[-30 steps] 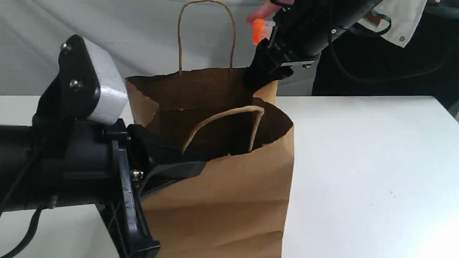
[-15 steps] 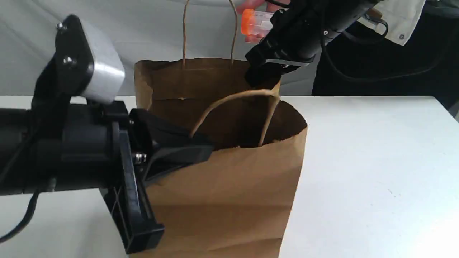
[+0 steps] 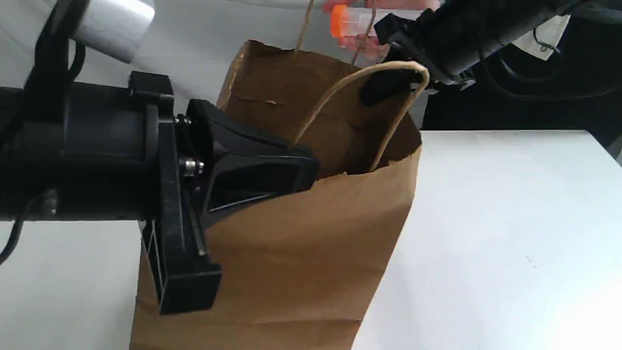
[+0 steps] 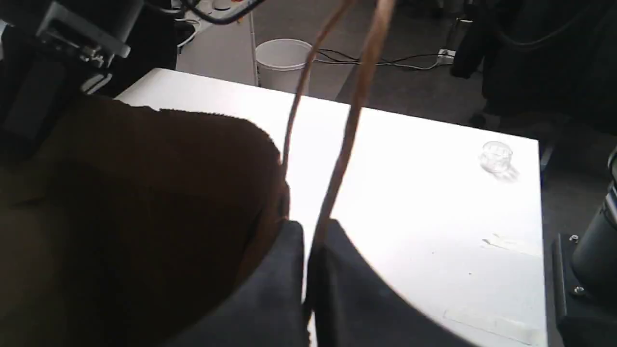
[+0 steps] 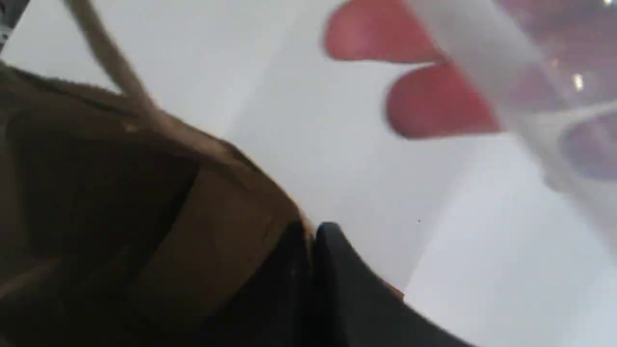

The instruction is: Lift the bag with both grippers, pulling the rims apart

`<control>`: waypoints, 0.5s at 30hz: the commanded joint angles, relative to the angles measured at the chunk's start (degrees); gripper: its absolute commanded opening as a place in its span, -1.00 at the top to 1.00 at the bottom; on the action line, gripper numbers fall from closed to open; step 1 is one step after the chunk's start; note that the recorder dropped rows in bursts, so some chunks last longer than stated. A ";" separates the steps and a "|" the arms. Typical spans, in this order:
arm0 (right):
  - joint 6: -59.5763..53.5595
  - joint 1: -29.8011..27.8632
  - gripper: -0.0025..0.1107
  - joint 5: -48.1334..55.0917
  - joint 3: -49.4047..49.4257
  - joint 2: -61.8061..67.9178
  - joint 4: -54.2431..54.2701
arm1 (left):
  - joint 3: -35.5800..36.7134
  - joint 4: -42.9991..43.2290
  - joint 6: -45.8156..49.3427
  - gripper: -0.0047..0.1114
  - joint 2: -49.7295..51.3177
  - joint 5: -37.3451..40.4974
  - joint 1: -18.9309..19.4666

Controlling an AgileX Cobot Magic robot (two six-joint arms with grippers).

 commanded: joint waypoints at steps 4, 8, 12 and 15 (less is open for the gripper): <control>3.47 -0.31 0.96 -0.24 -0.22 4.49 1.39 | -0.35 -2.64 -2.83 0.92 -0.01 -0.08 -0.34; 4.08 -0.31 0.96 -0.24 -0.22 6.41 3.89 | -0.35 -5.57 -3.29 0.92 -0.01 -7.07 -0.34; 4.08 -0.31 0.96 -0.24 -0.22 7.94 6.33 | -2.48 -6.09 -4.58 0.92 1.70 -7.86 1.81; 4.32 -0.31 0.96 -0.24 -0.22 8.95 6.58 | -6.13 -6.09 -7.79 0.92 5.29 -0.51 7.11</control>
